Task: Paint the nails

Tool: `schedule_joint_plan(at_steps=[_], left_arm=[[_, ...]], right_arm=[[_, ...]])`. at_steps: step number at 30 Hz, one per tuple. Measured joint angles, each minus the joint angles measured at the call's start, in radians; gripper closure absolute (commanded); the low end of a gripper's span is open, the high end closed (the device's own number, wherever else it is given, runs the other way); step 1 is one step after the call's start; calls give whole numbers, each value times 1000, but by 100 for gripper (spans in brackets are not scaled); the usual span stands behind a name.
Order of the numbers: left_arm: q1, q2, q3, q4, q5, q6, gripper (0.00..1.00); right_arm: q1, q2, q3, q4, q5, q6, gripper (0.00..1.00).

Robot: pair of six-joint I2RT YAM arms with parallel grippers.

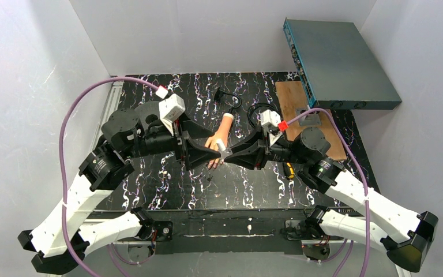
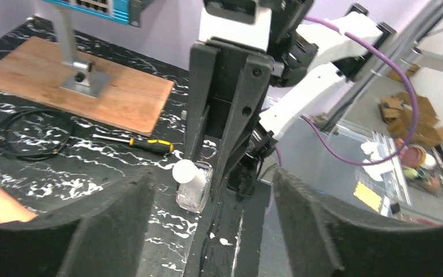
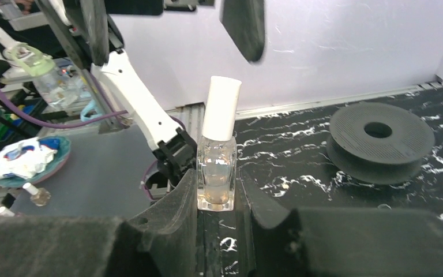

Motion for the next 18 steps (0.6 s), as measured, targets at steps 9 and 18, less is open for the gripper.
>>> schedule_joint_plan(at_steps=[9, 18], left_arm=[[0, 57, 63, -78, -199, -61, 56], [0, 104, 50, -94, -244, -137, 62]], right_arm=[[0, 20, 13, -52, 61, -55, 99], [0, 39, 30, -63, 79, -74, 99]])
